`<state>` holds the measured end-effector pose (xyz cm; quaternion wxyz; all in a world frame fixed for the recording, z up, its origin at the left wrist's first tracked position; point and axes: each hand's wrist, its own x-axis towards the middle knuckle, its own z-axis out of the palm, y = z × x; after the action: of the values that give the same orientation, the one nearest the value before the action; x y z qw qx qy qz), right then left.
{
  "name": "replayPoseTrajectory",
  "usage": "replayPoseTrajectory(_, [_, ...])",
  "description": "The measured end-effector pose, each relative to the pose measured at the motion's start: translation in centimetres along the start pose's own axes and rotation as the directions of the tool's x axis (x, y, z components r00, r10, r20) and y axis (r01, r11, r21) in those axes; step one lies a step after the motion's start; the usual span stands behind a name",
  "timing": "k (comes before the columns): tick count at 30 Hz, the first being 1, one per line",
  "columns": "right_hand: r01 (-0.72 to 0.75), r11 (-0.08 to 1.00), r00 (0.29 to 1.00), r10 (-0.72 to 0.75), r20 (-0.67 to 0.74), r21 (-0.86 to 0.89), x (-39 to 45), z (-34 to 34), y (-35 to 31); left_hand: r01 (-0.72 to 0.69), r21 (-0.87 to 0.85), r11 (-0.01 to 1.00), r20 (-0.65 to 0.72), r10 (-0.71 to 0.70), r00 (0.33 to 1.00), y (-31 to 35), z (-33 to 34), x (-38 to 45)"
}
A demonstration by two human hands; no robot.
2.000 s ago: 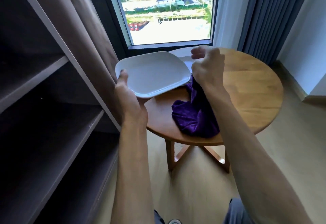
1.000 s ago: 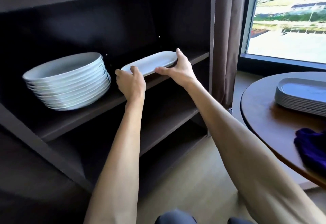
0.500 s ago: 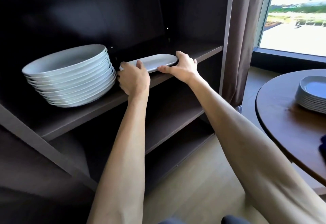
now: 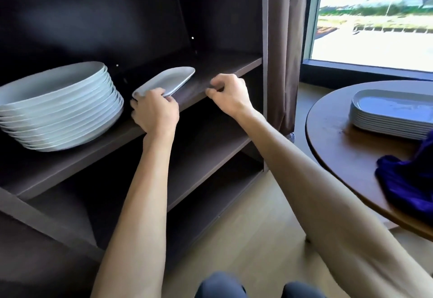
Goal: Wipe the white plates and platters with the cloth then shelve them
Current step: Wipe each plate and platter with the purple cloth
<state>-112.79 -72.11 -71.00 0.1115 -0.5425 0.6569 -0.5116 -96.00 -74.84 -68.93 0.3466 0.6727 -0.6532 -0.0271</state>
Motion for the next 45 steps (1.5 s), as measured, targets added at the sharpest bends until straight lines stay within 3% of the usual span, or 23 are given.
replayPoseTrajectory(4, [-0.111, 0.994, 0.973, 0.112, -0.202, 0.017, -0.4, -4.8, 3.5, 0.054, 0.043, 0.998, 0.011, -0.054, 0.998, 0.4, 0.6, 1.4])
replayPoseTrajectory(8, [-0.201, 0.980, 0.942, 0.192, -0.276, -0.003, -0.8, -8.0, 6.5, 0.164, 0.066, 0.984, -0.033, -0.162, 0.986, 0.9, 0.5, 2.9])
replayPoseTrajectory(11, [-0.182, 0.982, 0.929, 0.159, -0.334, -0.039, -1.3, -9.4, 7.7, -0.041, -0.044, 0.998, -0.052, 0.039, 0.998, 3.4, 0.8, 2.6])
replayPoseTrajectory(15, [-0.190, 0.979, 0.907, 0.145, -0.395, -0.078, -0.6, -11.6, 7.8, -0.252, -0.203, 0.946, 0.037, 0.264, 0.964, 9.1, 2.0, 1.9])
replayPoseTrajectory(17, [-0.206, 0.972, 0.891, 0.137, -0.432, -0.116, -0.5, -13.3, 7.7, -0.344, -0.337, 0.877, 0.037, 0.377, 0.926, 13.2, 3.8, 0.0])
replayPoseTrajectory(19, [-0.248, 0.956, 0.856, 0.140, -0.497, -0.158, -0.8, -15.8, 7.9, -0.421, -0.520, 0.743, 0.091, 0.538, 0.838, 17.5, 6.3, -3.8])
replayPoseTrajectory(20, [-0.288, 0.941, 0.831, 0.153, -0.534, -0.179, -1.2, -17.4, 8.2, -0.400, -0.601, 0.692, 0.170, 0.600, 0.782, 19.6, 7.9, -6.0])
replayPoseTrajectory(22, [-0.399, 0.893, 0.775, 0.207, -0.598, -0.207, -2.4, -20.7, 9.3, -0.271, -0.665, 0.696, 0.373, 0.623, 0.687, 22.7, 11.6, -10.0])
replayPoseTrajectory(25, [-0.570, 0.782, 0.704, 0.308, -0.640, -0.250, -5.9, -26.1, 11.5, -0.058, -0.589, 0.806, 0.619, 0.497, 0.608, 25.4, 16.9, -14.4])
replayPoseTrajectory(27, [-0.670, 0.688, 0.655, 0.372, -0.658, -0.279, -8.7, -29.3, 12.8, 0.060, -0.547, 0.835, 0.706, 0.421, 0.570, 26.3, 19.5, -16.5])
replayPoseTrajectory(30, [-0.807, 0.519, 0.563, 0.533, -0.632, -0.281, -12.8, -31.8, 15.4, 0.250, -0.539, 0.804, 0.748, 0.321, 0.580, 27.9, 21.9, -18.6])
replayPoseTrajectory(33, [-0.861, 0.398, 0.508, 0.686, -0.521, -0.317, -15.6, -30.5, 18.4, 0.307, -0.537, 0.786, 0.747, 0.274, 0.606, 29.7, 23.7, -19.3])
replayPoseTrajectory(38, [-0.859, 0.321, 0.509, 0.450, -0.734, -0.399, -15.9, -27.7, 21.9, 0.287, -0.566, 0.773, 0.679, 0.241, 0.693, 31.6, 25.8, -20.0])
replayPoseTrajectory(42, [-0.868, 0.337, 0.483, 0.396, -0.781, -0.365, -14.9, -27.5, 22.2, 0.179, -0.576, 0.797, 0.587, 0.252, 0.769, 31.8, 25.3, -19.7])
replayPoseTrajectory(45, [-0.875, 0.384, 0.445, 0.401, -0.801, -0.294, -15.2, -28.0, 22.3, 0.110, -0.665, 0.739, 0.489, 0.319, 0.812, 32.0, 24.1, -19.2])
